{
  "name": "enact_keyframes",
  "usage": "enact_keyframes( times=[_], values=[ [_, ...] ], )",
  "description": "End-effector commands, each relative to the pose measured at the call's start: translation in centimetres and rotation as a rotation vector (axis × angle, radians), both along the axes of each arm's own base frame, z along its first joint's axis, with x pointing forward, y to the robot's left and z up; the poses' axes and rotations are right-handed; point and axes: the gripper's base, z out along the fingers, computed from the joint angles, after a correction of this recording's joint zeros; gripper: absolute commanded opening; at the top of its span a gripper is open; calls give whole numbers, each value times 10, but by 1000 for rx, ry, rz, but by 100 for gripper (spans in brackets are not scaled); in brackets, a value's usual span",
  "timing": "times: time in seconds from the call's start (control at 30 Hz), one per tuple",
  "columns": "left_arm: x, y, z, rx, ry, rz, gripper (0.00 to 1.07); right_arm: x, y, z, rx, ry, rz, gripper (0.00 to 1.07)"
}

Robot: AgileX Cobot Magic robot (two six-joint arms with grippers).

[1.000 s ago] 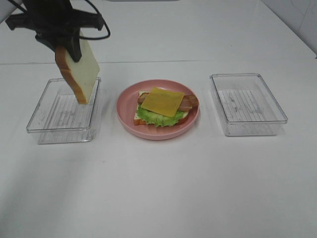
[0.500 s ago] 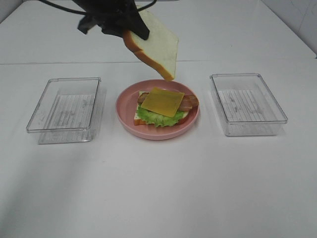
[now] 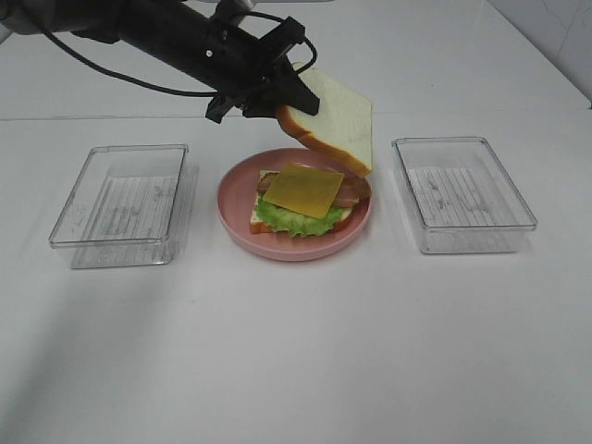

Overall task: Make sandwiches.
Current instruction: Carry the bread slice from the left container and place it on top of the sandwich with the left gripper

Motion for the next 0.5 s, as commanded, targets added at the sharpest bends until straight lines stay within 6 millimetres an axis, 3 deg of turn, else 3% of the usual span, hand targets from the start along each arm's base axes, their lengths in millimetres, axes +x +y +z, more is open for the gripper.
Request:
enact_keyframes(
  times=[0.03, 0.5],
  values=[
    [0, -3, -5, 9, 23, 13, 0, -3, 0, 0, 2, -35, 2, 80],
    [0, -2, -34, 50, 138, 29, 0, -3, 0, 0, 4, -35, 3, 80]
  ],
)
